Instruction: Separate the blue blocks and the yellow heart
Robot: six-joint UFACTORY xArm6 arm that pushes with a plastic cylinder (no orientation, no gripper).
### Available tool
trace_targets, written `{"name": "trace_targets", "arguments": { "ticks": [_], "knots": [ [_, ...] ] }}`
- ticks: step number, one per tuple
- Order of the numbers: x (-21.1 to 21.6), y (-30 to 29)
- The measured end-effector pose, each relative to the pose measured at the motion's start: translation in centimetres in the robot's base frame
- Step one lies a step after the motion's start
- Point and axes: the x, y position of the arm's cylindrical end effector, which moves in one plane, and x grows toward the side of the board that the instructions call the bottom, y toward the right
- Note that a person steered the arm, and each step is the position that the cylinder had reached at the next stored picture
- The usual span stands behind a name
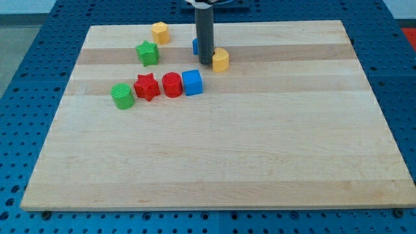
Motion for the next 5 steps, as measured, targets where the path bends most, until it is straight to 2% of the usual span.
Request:
{"name": "trace_targets", "arguments": {
  "ticks": [3, 5],
  "knots": [
    [-0.3, 4.3],
    [-8.8, 4.3]
  ]
}}
